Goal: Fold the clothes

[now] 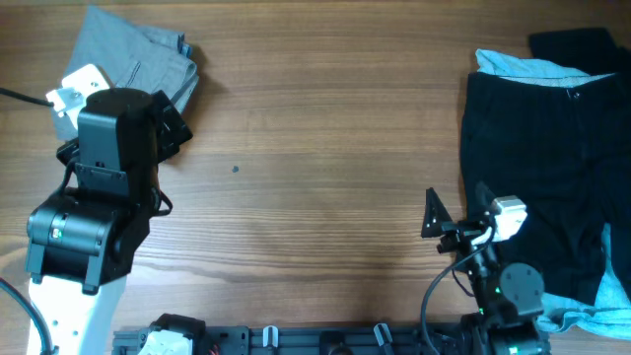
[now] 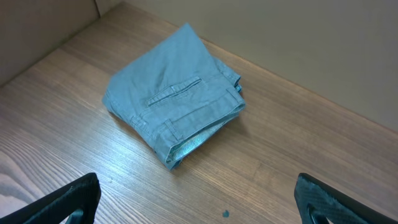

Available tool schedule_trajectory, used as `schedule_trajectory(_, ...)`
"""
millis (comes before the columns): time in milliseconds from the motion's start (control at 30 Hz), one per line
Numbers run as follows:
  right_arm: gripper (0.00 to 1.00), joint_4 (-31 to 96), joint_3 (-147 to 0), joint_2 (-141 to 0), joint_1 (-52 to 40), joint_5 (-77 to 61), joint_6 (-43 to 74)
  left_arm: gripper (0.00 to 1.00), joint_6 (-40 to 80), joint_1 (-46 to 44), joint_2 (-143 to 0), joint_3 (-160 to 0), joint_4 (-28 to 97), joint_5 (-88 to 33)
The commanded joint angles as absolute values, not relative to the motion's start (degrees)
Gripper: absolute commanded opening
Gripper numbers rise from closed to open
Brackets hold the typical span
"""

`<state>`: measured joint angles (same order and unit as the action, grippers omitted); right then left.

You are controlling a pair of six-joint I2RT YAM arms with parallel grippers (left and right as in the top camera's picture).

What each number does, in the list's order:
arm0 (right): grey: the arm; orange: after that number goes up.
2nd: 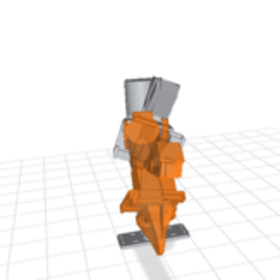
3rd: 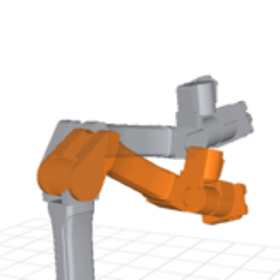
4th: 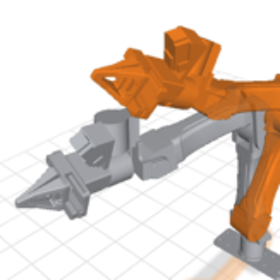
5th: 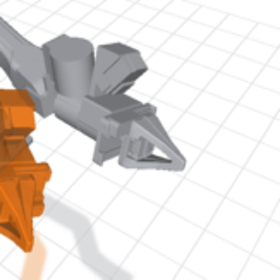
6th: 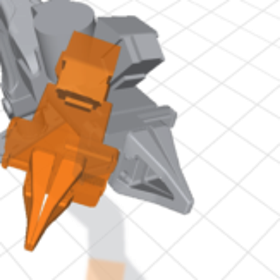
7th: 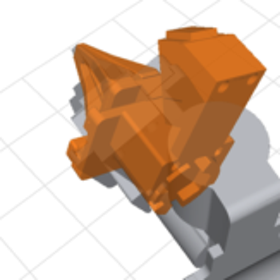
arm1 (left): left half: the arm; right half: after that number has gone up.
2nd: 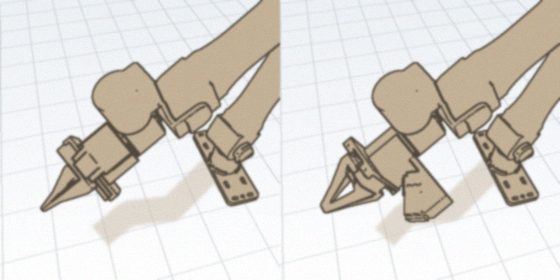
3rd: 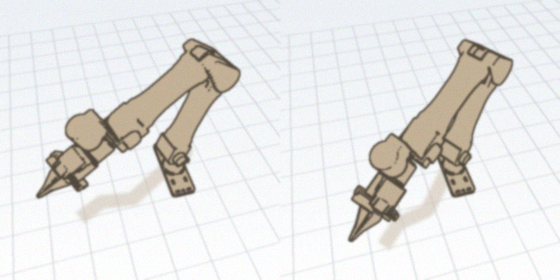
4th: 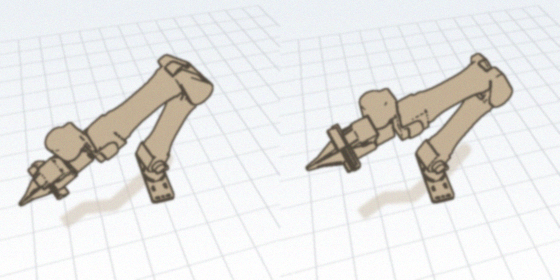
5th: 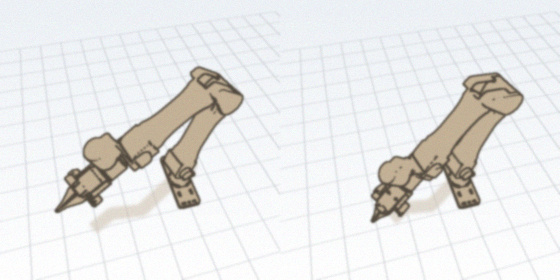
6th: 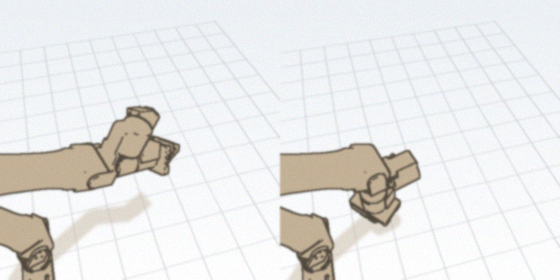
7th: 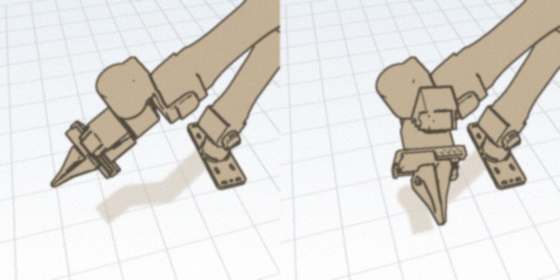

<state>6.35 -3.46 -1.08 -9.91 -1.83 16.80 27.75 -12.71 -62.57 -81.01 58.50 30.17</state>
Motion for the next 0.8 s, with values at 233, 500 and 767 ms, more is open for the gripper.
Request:
schedule_trajectory(233,1.0,-1.8,-2.42,-0.16,-9.76,2.39,22.44,1.0,27.88,-12.91,-62.3,-81.56,58.35,30.94)
schedule_trajectory(500,1.0,-0.75,-0.32,-0.32,-9.72,3.42,22.68,1.0,27.88,-12.91,-62.3,-81.56,58.37,30.94)
schedule_trajectory(767,1.0,-0.75,-0.32,-0.64,-9.72,3.42,22.68,1.0,27.88,-12.91,-62.3,-81.56,58.37,30.94)
